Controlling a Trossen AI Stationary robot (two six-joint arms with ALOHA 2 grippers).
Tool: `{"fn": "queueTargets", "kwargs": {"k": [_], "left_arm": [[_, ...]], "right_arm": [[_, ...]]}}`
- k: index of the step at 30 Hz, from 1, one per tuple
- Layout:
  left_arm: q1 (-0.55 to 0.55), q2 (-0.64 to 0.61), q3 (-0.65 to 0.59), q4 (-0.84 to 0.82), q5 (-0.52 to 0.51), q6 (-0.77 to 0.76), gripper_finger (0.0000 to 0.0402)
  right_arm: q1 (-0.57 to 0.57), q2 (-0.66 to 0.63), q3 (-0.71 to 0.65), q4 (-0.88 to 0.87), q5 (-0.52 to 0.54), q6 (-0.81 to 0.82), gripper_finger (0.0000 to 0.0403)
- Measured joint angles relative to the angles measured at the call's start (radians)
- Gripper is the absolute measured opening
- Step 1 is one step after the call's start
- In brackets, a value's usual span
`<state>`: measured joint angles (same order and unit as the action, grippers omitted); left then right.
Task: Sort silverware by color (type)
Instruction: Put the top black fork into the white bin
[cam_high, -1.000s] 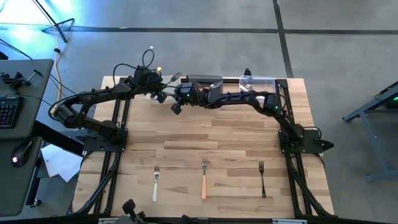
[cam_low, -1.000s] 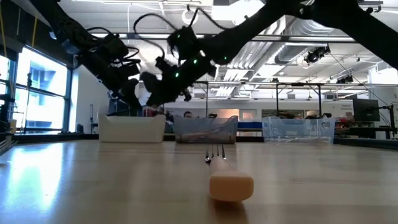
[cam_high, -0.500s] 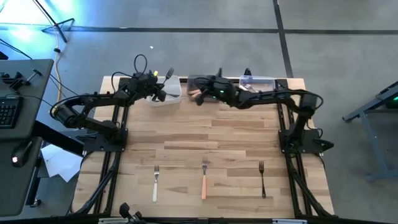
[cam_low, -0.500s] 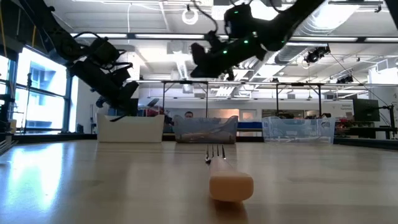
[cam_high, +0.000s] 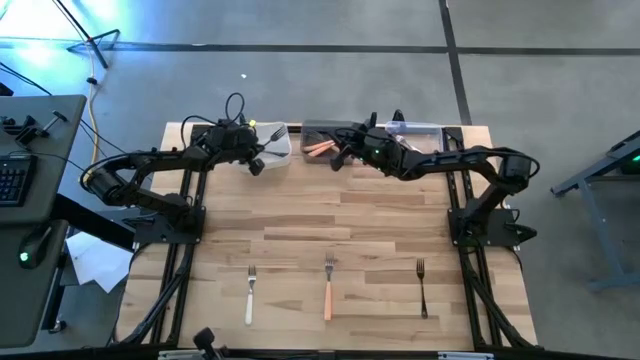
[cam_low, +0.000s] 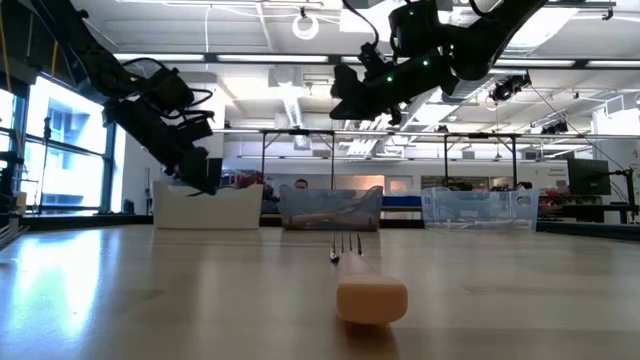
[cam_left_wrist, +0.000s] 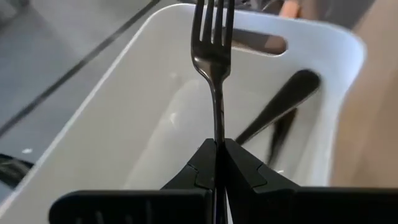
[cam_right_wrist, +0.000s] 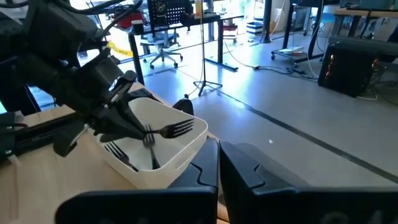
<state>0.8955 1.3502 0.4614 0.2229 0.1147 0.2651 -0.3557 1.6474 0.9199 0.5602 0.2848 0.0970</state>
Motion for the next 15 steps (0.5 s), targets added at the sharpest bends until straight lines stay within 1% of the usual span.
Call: {"fn": "queueTargets", "kwargs": {"k": [3, 7, 15], "left_arm": [[0.0, 0.0, 0.0, -0.004, -0.04, 0.026, 0.0005], [0.001, 0.0, 0.0, -0.065, -0.039, 0.025, 0.0005], [0.001, 0.0, 0.001, -0.115, -0.099, -0.026, 0.0007]], "right_arm": [[0.0, 0.0, 0.0, -0.001, 0.0, -0.006, 0.0], [0.0, 0.0, 0.0, -0.002, 0.0, -0.011, 0.0], [0.0, 0.0, 0.0, -0.002, 0.0, -0.017, 0.0]]}}
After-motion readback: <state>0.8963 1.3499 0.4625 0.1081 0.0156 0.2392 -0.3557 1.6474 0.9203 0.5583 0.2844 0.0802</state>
